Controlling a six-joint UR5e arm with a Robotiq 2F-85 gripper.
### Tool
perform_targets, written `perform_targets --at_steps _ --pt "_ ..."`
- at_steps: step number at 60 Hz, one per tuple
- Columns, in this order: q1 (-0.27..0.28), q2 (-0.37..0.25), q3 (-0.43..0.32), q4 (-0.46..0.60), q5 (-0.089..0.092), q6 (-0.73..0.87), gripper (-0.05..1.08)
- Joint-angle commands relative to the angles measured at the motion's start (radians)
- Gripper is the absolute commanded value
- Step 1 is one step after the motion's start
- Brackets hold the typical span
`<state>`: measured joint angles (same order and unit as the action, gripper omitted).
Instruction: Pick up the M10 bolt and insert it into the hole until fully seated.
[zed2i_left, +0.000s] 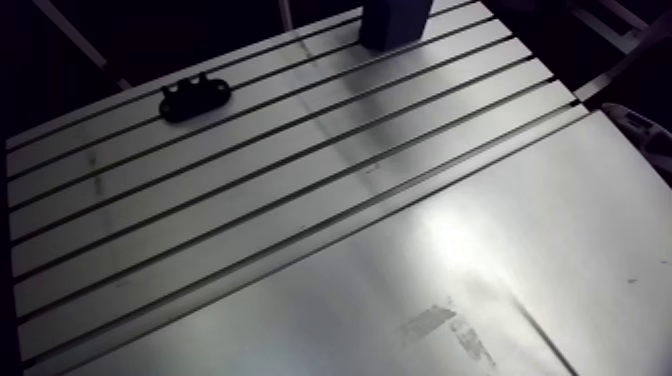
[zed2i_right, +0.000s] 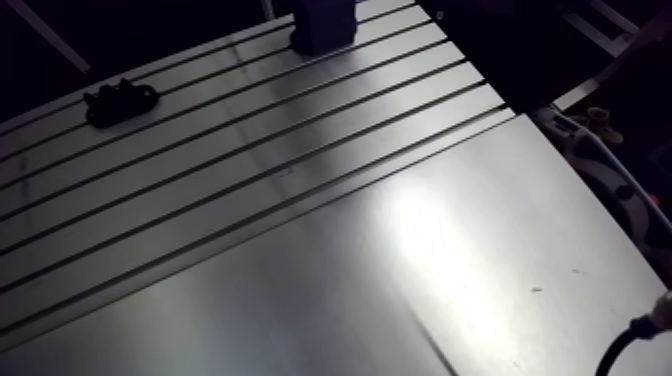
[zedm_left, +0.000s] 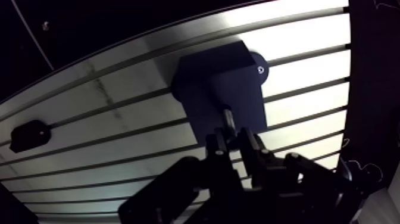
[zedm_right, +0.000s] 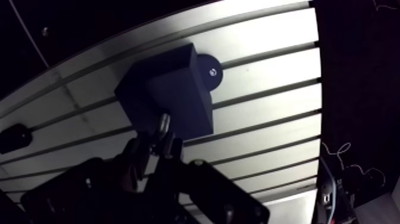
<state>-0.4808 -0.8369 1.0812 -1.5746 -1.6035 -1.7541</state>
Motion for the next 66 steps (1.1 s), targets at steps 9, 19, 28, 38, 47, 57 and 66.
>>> perform_targets --at_steps 9,19,28,38,47,57,66 --pt "0.001 0.008 -0.004 -0.002 0.0 0.0 1.08" --pt "0.001 0.008 -0.004 -0.002 0.0 0.0 1.08" --pt "-0.001 0.008 -0.005 -0.002 -0.002 0.0 1.08" --pt "-0.003 0.008 -0.008 -0.002 -0.002 0.0 1.08" --pt "-0.001 0.006 -0.01 0.0 0.0 -0.002 1.08" --pt "-0.001 0.005 -0.011 0.0 0.001 -0.003 1.08" --pt "-0.001 0.003 -0.014 0.001 0.003 -0.004 1.08"
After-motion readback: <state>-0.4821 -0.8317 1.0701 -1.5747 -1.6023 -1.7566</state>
